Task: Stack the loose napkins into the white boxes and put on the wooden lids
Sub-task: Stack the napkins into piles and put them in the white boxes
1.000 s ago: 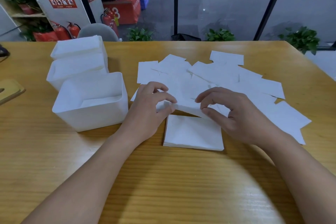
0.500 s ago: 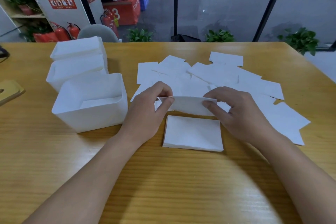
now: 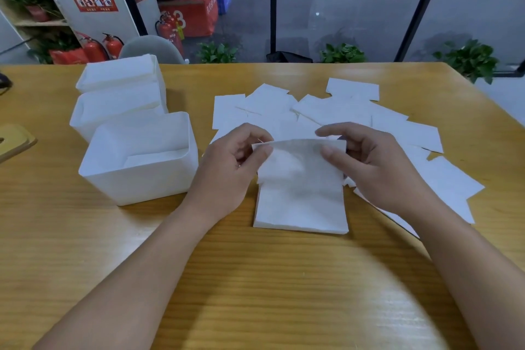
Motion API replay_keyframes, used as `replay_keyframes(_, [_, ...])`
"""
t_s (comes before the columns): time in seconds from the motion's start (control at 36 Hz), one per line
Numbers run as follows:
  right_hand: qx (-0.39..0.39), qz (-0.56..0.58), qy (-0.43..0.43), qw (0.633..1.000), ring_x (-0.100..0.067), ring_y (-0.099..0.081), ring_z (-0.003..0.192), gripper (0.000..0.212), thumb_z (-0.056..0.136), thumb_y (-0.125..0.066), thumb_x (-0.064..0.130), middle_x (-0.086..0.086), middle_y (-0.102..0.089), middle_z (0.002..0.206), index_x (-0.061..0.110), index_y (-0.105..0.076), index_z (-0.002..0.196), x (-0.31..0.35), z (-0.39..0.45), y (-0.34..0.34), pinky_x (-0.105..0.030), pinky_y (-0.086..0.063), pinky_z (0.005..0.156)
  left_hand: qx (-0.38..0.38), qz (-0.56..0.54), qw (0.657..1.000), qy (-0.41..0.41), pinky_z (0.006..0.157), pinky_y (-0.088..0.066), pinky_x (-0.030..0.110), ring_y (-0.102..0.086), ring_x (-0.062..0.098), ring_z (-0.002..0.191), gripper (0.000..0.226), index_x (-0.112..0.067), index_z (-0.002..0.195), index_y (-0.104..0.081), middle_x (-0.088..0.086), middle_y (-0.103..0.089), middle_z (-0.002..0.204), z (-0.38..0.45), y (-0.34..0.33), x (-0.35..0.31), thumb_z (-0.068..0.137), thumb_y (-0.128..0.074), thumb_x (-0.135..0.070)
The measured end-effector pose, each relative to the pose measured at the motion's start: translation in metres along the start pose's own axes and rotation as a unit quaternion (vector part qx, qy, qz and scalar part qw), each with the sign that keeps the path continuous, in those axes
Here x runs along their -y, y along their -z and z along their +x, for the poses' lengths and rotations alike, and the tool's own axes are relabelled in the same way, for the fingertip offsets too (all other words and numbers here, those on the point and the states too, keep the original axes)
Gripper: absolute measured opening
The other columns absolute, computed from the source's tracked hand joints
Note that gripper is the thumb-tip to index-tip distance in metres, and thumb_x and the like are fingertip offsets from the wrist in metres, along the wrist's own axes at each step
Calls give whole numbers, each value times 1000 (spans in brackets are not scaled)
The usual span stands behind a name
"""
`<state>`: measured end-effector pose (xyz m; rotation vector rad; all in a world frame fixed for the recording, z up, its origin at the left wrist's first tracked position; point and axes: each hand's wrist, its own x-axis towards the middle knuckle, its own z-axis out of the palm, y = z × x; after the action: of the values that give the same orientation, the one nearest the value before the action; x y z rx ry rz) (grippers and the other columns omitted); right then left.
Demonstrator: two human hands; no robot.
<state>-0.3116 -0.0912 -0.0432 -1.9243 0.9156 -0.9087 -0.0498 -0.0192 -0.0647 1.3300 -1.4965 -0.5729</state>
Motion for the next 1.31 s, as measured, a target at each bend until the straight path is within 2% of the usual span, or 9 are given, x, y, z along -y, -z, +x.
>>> replay_keyframes(0.11, [31,-5,-42,999,-24,-46,58,14,102,-74,21,-15,-53,70,28,-76,114,-2,0,4,-29,-44,56,75,-57,994,62,67,-45,48,-51,47,75,11,-28,116,-76,24,-61,85,1,3,-1,107,-70,-23])
replay_keyframes(0.22, [114,-14,-102,988,-28,-47,59,11,98,-79,23,-19,-49,69,27,-77,108,-5,0,11,-38,-41,59,128,-51,984,108,64,-41,28,-44,20,63,16,-28,121,-75,3,-51,71,2,6,0,107,-70,-22])
replay_keyframes(0.31, [89,-35,-76,992,-23,-50,54,7,97,-80,22,-8,-53,64,26,-78,103,-4,0,9,-36,-42,58,118,-42,986,107,65,-41,30,-45,16,62,15,-30,120,-75,-1,-50,70,1,5,-1,108,-69,-24])
replay_keyframes(0.39, [30,-43,-24,998,-18,-50,55,4,98,-79,23,-12,-64,71,26,-78,101,-1,-1,6,-32,-44,57,77,-40,993,76,68,-39,32,-43,19,66,16,-32,119,-76,11,-49,75,-1,3,-6,108,-69,-24])
replay_keyframes(0.5, [23,-26,-16,999,-39,-58,65,4,100,-78,25,-18,-71,82,26,-79,104,0,-1,7,-47,-49,61,46,-50,996,61,64,-38,32,-39,22,66,16,-27,119,-78,14,-42,75,-1,2,-10,107,-70,-19])
replay_keyframes(0.61, [58,33,-59,996,-47,-55,65,7,101,-76,19,-28,-65,80,21,-79,107,2,0,13,-43,-45,61,75,-103,986,108,57,-35,32,-35,29,67,15,-23,118,-78,20,-38,76,2,6,-9,107,-70,-17])
replay_keyframes(0.72, [128,-18,-105,986,-24,-43,53,7,99,-77,21,-9,-44,61,25,-79,105,-4,-1,15,-37,-37,59,126,-78,978,149,60,-41,30,-46,20,64,13,-26,116,-78,8,-49,72,1,6,-6,107,-70,-20])
replay_keyframes(0.97, [152,-139,-97,974,-6,-50,50,11,94,-80,29,10,-55,60,33,-75,102,-14,-2,7,-16,-40,54,156,101,976,112,70,-48,29,-56,6,57,12,-39,114,-72,-5,-69,68,-2,7,1,106,-68,-30])
replay_keyframes(1.31, [156,-188,-64,967,-5,-50,60,10,95,-79,29,18,-54,64,37,-75,99,-22,0,7,-17,-42,61,172,168,966,101,71,-46,24,-60,2,62,9,-39,108,-72,-8,-73,75,-2,4,6,105,-69,-31])
